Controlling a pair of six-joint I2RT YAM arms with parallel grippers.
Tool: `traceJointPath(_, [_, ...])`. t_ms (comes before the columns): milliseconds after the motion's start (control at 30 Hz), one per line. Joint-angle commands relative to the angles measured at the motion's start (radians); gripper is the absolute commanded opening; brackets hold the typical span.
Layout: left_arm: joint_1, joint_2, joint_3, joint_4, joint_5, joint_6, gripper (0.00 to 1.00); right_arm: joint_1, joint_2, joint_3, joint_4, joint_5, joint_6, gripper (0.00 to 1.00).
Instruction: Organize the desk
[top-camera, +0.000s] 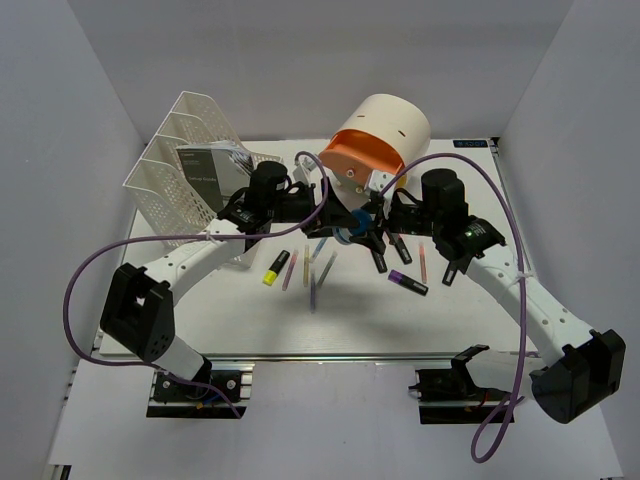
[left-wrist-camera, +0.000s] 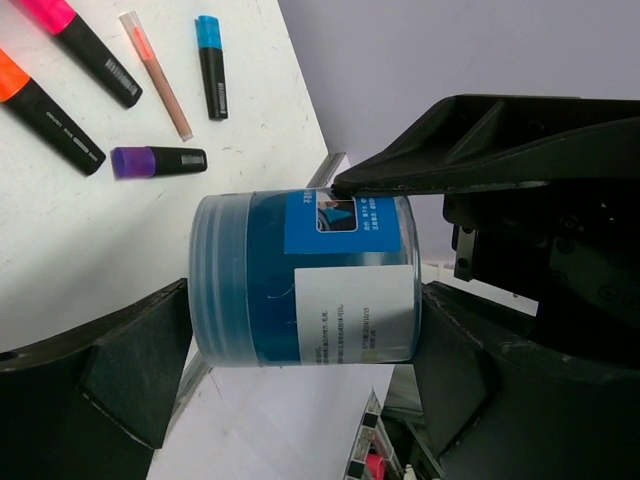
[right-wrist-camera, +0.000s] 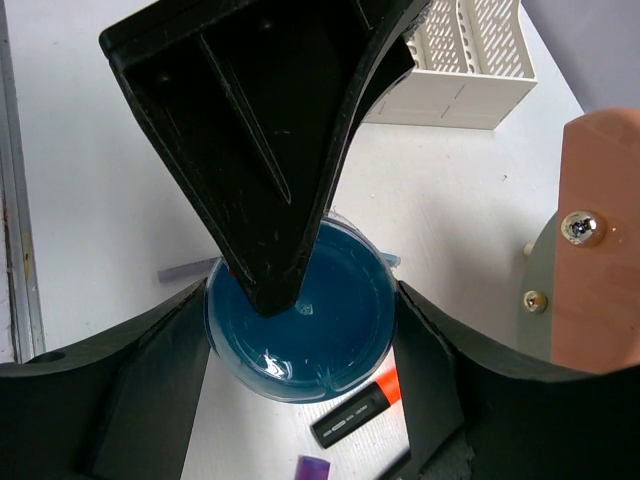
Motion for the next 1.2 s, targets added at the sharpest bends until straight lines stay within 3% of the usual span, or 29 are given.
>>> traceJointPath(0, [-0.007,0.004,0.041,-0.01,-0.006,0.015,0.91,0.006,-0.007,0.029,0.105,-0.035,0.015,0.0])
traceJointPath(67, [-0.016,0.01,0.041,-0.008,-0.01,0.015,0.84,0.006,-0.006,0.021,0.107,-0.034,0.017,0.01])
traceJointPath(133, [-0.016,0.016,0.04,-0.005,-0.009,0.015,0.77,0.006,-0.012,0.015,0.11,-0.031,0.02,0.09])
traceJointPath(167, [-0.016,0.016,0.041,-0.002,-0.01,0.015,0.63,0.006,-0.012,0.012,0.113,-0.029,0.022,0.12])
traceJointPath(200, [-0.016,0.016,0.038,0.001,-0.012,0.012,0.56,0.006,-0.013,0.009,0.113,-0.026,0.023,0.17])
traceJointPath(367, [-0.016,0.008,0.038,0.006,-0.024,0.02,0.11,0.003,-0.022,-0.005,0.116,-0.008,0.034,0.56])
traceJointPath(433, [-0.016,0.004,0.043,-0.004,-0.03,0.029,0.02,-0.001,-0.028,-0.009,0.119,-0.003,0.04,0.69])
traceJointPath(533, [-0.016,-0.007,0.076,-0.088,-0.069,0.085,0.0,-0.002,-0.041,-0.014,0.113,0.034,0.045,0.79])
traceJointPath(667, [-0.016,-0.018,0.203,-0.24,-0.214,0.24,0.0,-0.008,-0.081,-0.022,0.071,0.077,0.04,0.84])
traceJointPath(867, [0.004,-0.007,0.345,-0.356,-0.322,0.326,0.0,-0.033,-0.151,-0.074,0.004,0.113,0.048,0.88])
traceJointPath(933, [0.004,0.022,0.432,-0.388,-0.363,0.362,0.0,-0.051,-0.174,-0.106,-0.001,0.143,0.078,0.85])
traceJointPath(1000, [-0.005,0.053,0.546,-0.415,-0.43,0.403,0.0,-0.069,-0.194,-0.144,-0.001,0.152,0.132,0.63])
traceJointPath(1067, [-0.014,0.117,0.633,-0.459,-0.475,0.452,0.0,-0.102,-0.206,-0.175,0.011,0.128,0.19,0.31])
traceJointPath(1100, [-0.014,0.14,0.714,-0.471,-0.49,0.46,0.0,-0.111,-0.213,-0.19,0.024,0.115,0.209,0.01])
traceJointPath(1167, [-0.014,0.212,0.792,-0.482,-0.518,0.503,0.0,-0.151,-0.229,-0.23,0.062,0.075,0.239,0.0])
